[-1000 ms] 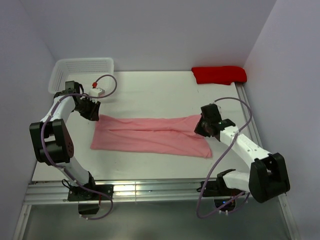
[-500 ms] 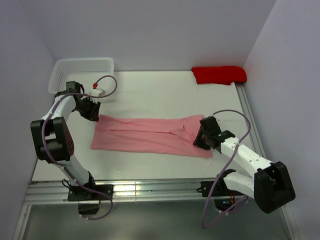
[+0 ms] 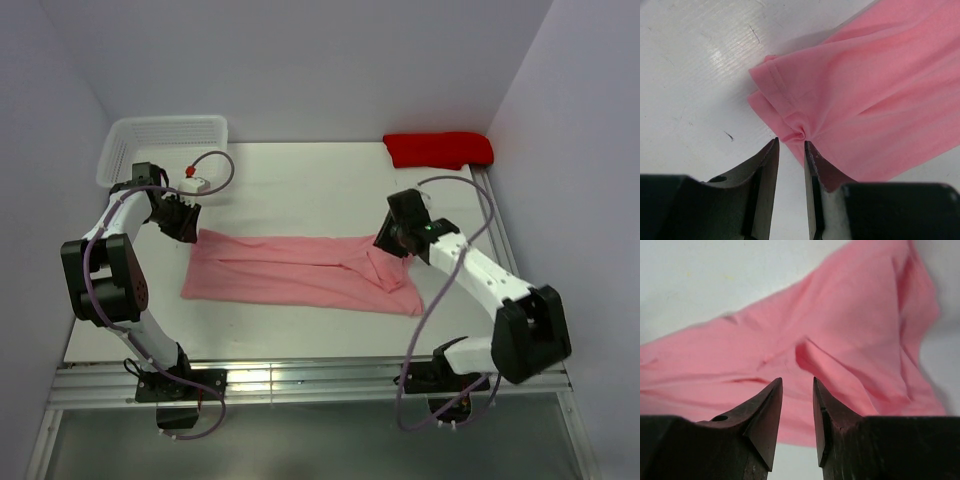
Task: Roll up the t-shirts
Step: Fold the tshirt
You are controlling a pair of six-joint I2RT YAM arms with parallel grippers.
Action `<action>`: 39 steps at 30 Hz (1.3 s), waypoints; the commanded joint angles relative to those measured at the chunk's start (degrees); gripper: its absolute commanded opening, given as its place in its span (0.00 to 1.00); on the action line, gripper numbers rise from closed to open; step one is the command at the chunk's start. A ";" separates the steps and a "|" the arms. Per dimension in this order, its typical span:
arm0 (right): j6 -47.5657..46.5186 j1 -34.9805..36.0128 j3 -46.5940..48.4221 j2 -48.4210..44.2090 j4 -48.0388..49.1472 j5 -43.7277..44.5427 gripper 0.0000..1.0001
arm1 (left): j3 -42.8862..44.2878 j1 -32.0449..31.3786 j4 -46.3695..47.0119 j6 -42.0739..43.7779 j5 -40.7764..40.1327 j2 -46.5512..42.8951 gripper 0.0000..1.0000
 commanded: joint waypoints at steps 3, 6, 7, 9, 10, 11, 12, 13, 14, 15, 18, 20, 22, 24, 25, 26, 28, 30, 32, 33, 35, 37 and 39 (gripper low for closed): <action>-2.35 0.41 9.35 13.96 1.60 1.20 0.38 | 2.71 -0.38 -1.40 0.01 0.75 0.14 0.32; -2.96 0.41 12.34 19.24 2.03 0.59 0.38 | 2.97 -0.38 -1.57 -0.17 1.10 0.23 0.32; -3.05 0.41 12.88 20.39 2.30 0.07 0.37 | 3.06 -0.38 -1.74 -0.17 1.10 0.23 0.32; -3.40 0.50 13.84 22.59 2.65 -0.73 0.37 | 3.06 -0.56 -1.83 -0.17 1.01 0.23 0.32; -3.49 0.76 13.94 23.21 2.65 -0.99 0.35 | 3.15 -0.65 -1.75 -0.08 1.01 0.05 0.32; -3.67 1.03 13.76 23.48 2.65 -1.17 0.34 | 3.15 -0.65 -1.75 -0.26 0.93 -0.03 0.32; -3.49 1.38 13.41 23.31 2.74 -1.08 0.34 | 3.15 -0.65 -1.83 -0.17 1.01 -0.03 0.32; -3.41 1.64 12.97 22.96 3.09 -1.08 0.34 | 3.15 -0.73 -1.83 -0.17 1.01 -0.12 0.32; -3.23 1.99 12.45 22.69 3.27 -1.00 0.34 | 3.15 -0.65 -1.92 -0.17 0.93 -0.12 0.32; -2.97 2.52 11.49 22.00 3.44 -1.08 0.34 | 3.15 -0.73 -1.84 -0.17 0.92 -0.12 0.32; -2.44 3.48 9.55 20.59 3.53 -0.99 0.28 | 3.24 -0.82 -1.92 -0.26 0.92 0.14 0.32; -2.00 4.63 8.32 19.62 3.79 -0.64 0.24 | 3.15 -1.00 -1.92 -0.17 1.01 0.14 0.32; -1.21 5.68 6.65 18.21 3.79 -0.56 0.17 | 3.15 -1.00 -1.83 -0.26 0.84 0.14 0.32; -0.33 6.21 4.90 16.73 3.88 -0.47 0.13 | 3.15 -1.09 -1.84 -0.17 0.84 0.14 0.32; 0.02 6.56 4.28 16.02 3.97 -0.38 0.12 | 3.06 -1.17 -1.92 -0.26 0.75 0.14 0.32; 0.81 7.17 3.57 15.32 4.06 -0.38 0.10 | 3.06 -1.09 -1.92 -0.17 0.75 0.14 0.32; 1.51 7.79 1.64 12.86 4.41 -0.20 0.08 | 2.89 -1.17 -1.84 0.00 0.49 0.23 0.31; 2.92 9.02 -0.12 10.66 4.76 -0.20 0.07 | 2.71 -1.18 -1.83 0.09 0.40 0.23 0.31; 3.97 9.99 -1.17 9.43 5.29 -0.47 0.07 | 2.62 -1.18 -1.75 0.27 0.13 0.23 0.31; 4.33 11.04 -1.96 8.64 5.38 -0.55 0.07 | 2.62 -1.18 -1.75 0.27 0.05 0.23 0.31; 5.47 12.36 -2.67 8.10 5.90 -0.47 0.07 | 2.27 -1.09 -1.66 0.36 -0.13 0.14 0.31; 6.17 14.03 -2.67 7.92 6.17 -0.64 0.07 | 2.18 -1.18 -1.48 0.36 -0.22 0.49 0.31; 6.79 15.78 -2.15 8.36 5.91 -0.03 0.06 | 2.27 -1.09 -1.74 0.44 -0.13 0.75 0.31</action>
